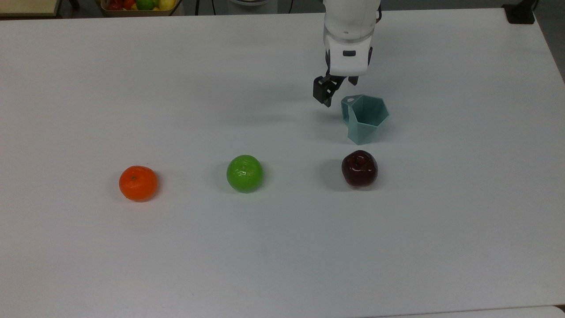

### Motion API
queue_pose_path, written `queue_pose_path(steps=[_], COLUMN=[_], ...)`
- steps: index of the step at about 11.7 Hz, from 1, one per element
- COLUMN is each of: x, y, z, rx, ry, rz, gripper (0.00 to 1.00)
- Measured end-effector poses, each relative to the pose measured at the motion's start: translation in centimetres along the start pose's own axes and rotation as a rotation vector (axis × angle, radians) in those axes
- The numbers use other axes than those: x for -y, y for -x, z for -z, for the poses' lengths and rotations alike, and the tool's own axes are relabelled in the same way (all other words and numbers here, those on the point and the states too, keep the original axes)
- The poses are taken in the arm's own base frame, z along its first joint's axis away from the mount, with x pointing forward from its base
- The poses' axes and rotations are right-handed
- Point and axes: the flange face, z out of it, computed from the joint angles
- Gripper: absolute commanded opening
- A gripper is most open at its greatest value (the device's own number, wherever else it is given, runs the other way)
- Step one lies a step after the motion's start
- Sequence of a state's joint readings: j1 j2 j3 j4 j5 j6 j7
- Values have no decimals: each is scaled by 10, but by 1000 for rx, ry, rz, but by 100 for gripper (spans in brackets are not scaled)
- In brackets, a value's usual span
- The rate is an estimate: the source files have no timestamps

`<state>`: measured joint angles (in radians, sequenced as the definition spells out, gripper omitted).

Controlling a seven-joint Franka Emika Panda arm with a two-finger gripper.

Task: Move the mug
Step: 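Lower the gripper onto the mug rim and close it, then carry the teal mug toward the green apple and set it down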

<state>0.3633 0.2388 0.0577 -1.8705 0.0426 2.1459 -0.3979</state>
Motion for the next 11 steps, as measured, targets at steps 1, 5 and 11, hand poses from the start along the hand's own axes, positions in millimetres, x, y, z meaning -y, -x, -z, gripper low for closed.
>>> queue_pose_path(steps=[1, 5, 11], x=[2, 19, 20], y=[-3, -12, -13], z=[-9, -32, -37], rx=[5, 28, 28], ry=[6, 5, 5], rz=[-3, 1, -1], gripper=[78, 52, 16])
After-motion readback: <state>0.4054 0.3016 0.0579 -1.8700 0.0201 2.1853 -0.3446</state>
